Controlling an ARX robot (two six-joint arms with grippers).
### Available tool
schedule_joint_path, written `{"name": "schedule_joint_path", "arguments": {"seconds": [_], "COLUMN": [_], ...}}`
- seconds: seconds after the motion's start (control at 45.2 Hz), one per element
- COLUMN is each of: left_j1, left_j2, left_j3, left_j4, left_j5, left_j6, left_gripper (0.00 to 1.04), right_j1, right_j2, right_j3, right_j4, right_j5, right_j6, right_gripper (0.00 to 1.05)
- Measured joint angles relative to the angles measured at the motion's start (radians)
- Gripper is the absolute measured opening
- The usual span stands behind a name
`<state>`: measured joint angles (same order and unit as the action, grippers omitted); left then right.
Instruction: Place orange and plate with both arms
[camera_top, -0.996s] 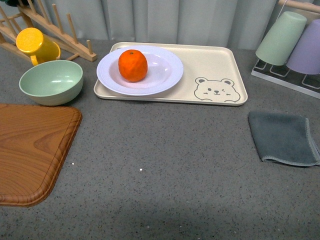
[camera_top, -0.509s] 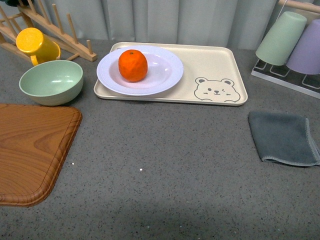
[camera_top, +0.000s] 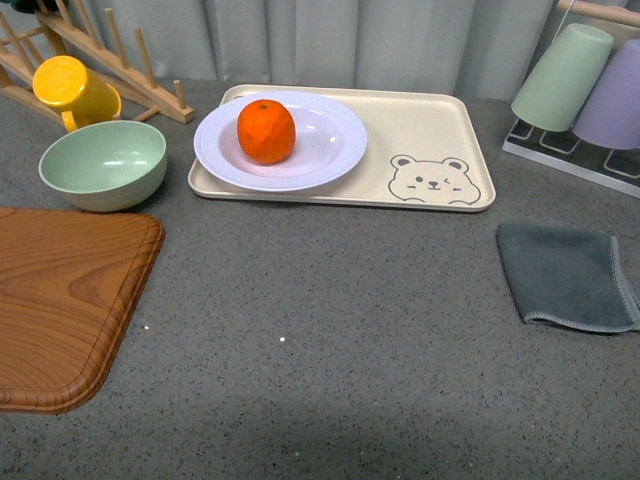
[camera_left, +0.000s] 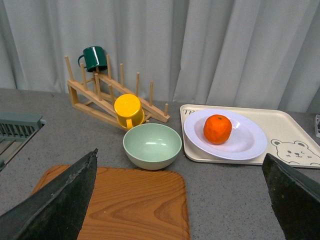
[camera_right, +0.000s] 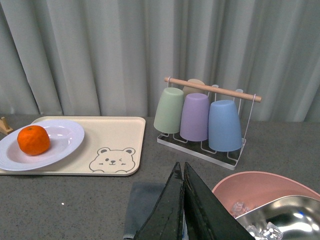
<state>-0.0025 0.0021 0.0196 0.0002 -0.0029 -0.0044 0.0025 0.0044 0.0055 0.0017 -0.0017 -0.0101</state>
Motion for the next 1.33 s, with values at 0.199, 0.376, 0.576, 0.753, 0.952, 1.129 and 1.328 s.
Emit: {"name": "schedule_joint_path", "arguments": {"seconds": [0.199,0.376,0.576,0.753,0.952,1.129,1.328], "left_j1": [0.000,0.000,0.000,0.000,0.000,0.000,0.000], "left_j2": [0.000,0.000,0.000,0.000,0.000,0.000,0.000], "left_j3": [0.000,0.000,0.000,0.000,0.000,0.000,0.000], "left_j4": [0.000,0.000,0.000,0.000,0.000,0.000,0.000], "left_j5": [0.000,0.000,0.000,0.000,0.000,0.000,0.000], "left_j6": [0.000,0.000,0.000,0.000,0.000,0.000,0.000], "left_gripper": [0.98,0.98,0.98,0.98,0.98,0.98,0.98], "right_j1": [0.000,0.000,0.000,0.000,0.000,0.000,0.000], "right_j2": [0.000,0.000,0.000,0.000,0.000,0.000,0.000], "right_j3": [0.000,0.000,0.000,0.000,0.000,0.000,0.000], "right_j4": [0.000,0.000,0.000,0.000,0.000,0.000,0.000], "right_j5": [0.000,0.000,0.000,0.000,0.000,0.000,0.000], "right_j6": [0.000,0.000,0.002,0.001,0.001,0.001,0.001], "right_gripper": [0.42,0.70,0.96,0.95,0.95,0.95,0.95]}}
